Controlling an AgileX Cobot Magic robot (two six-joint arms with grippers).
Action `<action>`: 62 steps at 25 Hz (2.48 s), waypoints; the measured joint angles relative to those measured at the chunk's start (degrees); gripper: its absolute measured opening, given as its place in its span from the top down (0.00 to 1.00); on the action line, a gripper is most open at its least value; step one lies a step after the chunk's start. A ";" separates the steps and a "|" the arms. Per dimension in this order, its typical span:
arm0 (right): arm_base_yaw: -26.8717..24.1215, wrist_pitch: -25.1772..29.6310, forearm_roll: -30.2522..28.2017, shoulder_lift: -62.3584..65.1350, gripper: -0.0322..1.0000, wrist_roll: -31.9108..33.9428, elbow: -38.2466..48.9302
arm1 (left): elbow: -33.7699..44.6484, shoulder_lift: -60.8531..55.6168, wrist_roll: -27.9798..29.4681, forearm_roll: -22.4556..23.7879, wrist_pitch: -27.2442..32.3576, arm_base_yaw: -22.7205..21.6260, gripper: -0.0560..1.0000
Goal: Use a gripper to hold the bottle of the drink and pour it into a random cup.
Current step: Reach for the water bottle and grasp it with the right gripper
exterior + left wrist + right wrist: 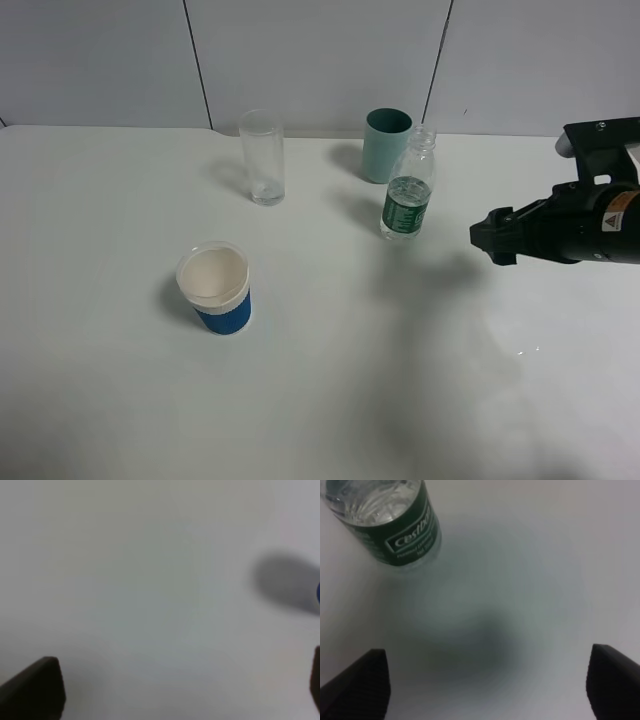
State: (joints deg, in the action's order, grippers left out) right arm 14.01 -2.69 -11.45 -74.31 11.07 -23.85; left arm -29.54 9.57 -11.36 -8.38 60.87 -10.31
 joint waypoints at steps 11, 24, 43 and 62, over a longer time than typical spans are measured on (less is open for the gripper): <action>0.00 -5.78 -12.38 -4.96 0.16 6.72 0.00 | 0.00 0.00 0.00 0.00 0.00 0.00 0.01; 0.00 -15.22 -15.67 -14.05 0.11 6.94 -0.73 | 0.00 0.00 0.00 0.00 0.00 0.00 0.01; -1.97 -21.23 -14.22 -16.26 0.11 -5.17 -2.14 | 0.00 0.00 0.00 0.00 0.00 0.00 0.01; -1.97 -29.04 -10.68 -24.21 0.11 -11.39 -3.34 | 0.00 0.00 0.00 0.00 0.00 0.00 0.01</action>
State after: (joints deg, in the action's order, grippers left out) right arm 12.04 -31.73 -22.13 -98.52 -0.32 -27.19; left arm -29.54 9.57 -11.36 -8.38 60.87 -10.31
